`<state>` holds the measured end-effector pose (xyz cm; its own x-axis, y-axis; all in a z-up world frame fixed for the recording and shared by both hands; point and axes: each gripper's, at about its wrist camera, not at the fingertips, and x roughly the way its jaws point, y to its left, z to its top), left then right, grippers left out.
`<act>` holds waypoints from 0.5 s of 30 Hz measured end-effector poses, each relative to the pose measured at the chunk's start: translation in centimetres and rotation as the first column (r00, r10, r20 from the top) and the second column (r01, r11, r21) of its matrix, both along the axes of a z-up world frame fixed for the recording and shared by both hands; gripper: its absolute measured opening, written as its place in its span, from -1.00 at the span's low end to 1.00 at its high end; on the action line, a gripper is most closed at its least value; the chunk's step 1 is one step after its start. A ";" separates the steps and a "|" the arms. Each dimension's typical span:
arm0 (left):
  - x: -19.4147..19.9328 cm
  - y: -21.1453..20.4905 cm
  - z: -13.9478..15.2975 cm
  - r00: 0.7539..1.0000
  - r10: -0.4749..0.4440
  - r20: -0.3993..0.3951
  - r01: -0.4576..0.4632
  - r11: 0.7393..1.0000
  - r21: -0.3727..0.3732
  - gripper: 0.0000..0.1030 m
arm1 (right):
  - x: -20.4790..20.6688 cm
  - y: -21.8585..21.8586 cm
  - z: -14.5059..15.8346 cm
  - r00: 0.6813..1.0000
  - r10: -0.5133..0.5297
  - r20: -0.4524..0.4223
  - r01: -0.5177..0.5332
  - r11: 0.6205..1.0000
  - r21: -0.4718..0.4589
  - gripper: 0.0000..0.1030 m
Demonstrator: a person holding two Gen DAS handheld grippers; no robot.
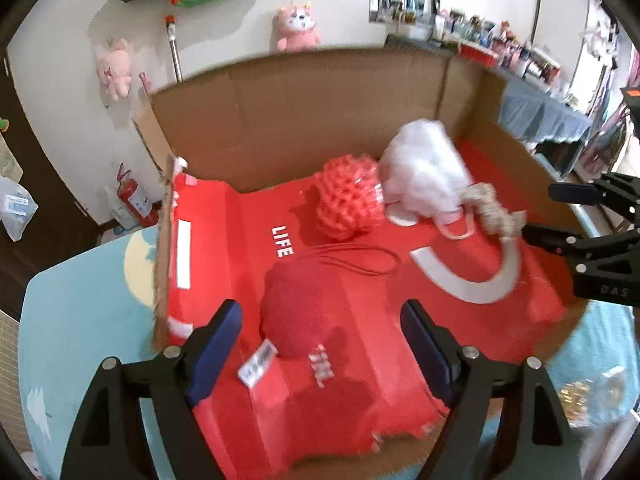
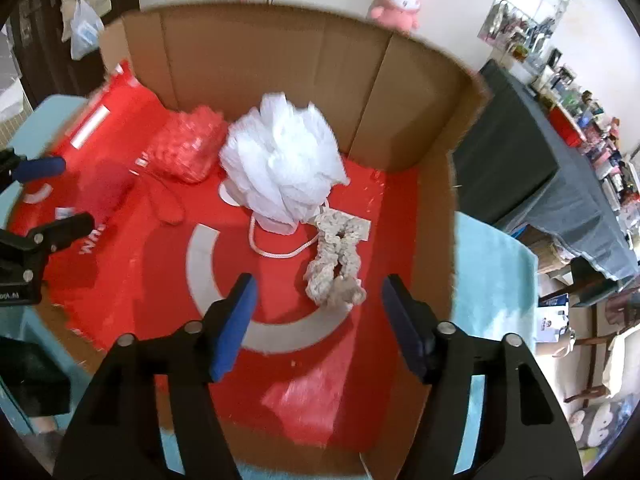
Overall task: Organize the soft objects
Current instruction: 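Open the right tool while the left tool opens, dropping both items into the box, then withdraw both tools from the box back over the table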
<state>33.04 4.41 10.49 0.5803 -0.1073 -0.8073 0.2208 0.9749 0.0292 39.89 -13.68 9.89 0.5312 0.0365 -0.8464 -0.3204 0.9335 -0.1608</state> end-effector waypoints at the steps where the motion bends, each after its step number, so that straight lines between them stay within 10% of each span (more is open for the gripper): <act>1: -1.3 0.0 1.1 1.000 0.001 0.027 -0.001 1.000 -0.009 0.65 | -0.6 -0.1 0.8 1.000 0.000 0.014 0.000 1.000 0.007 0.26; 15: -15.0 -1.2 10.2 0.923 0.017 0.385 0.025 0.994 -0.103 1.00 | -14.9 -2.0 11.7 0.955 -0.011 0.295 -0.050 0.978 0.201 0.66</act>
